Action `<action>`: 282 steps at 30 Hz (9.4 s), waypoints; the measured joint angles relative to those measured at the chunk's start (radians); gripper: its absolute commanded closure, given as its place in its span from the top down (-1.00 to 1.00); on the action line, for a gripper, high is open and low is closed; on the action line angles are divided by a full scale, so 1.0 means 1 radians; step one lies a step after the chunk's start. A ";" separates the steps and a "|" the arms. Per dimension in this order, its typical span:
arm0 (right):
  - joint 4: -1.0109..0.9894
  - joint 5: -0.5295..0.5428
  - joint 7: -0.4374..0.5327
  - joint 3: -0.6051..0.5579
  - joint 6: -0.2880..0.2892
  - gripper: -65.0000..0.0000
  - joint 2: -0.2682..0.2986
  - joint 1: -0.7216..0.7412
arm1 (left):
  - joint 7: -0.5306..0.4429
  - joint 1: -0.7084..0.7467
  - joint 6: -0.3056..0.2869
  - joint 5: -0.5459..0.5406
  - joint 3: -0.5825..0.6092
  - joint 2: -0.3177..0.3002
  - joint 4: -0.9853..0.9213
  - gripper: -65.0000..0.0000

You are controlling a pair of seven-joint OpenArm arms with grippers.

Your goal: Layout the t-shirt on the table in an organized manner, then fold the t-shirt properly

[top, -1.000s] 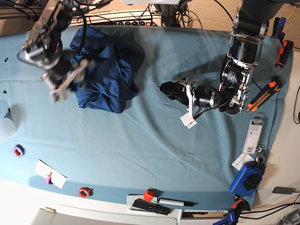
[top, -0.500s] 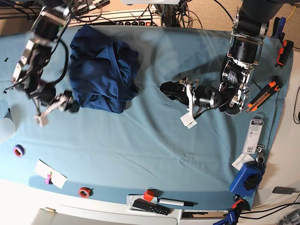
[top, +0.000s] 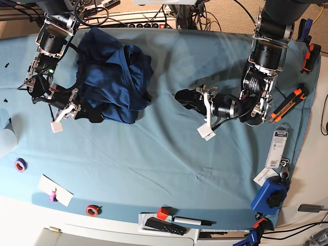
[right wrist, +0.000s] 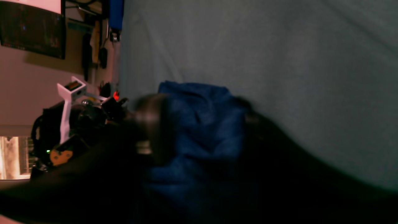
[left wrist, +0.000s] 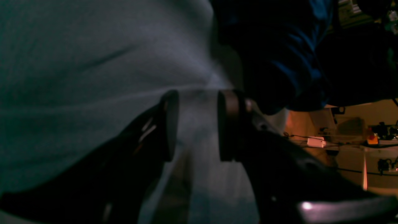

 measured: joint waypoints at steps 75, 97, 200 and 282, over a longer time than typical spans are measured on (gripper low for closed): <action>-0.006 0.193 -0.014 0.414 0.056 -0.19 0.185 -0.250 | -0.114 0.048 0.016 0.149 0.249 0.328 -0.001 0.08; -0.006 0.180 -0.011 0.415 0.056 -1.00 0.185 -0.287 | -0.340 0.030 0.169 0.380 0.458 0.376 0.000 0.05; 0.931 0.201 -0.021 0.619 0.056 -1.00 0.086 -0.285 | -0.527 0.080 0.011 0.276 -0.314 0.226 0.253 -1.00; -0.599 -0.853 1.070 -0.556 -0.487 -1.00 -0.104 -0.331 | -0.990 0.528 0.694 0.856 0.261 0.054 -0.480 -1.00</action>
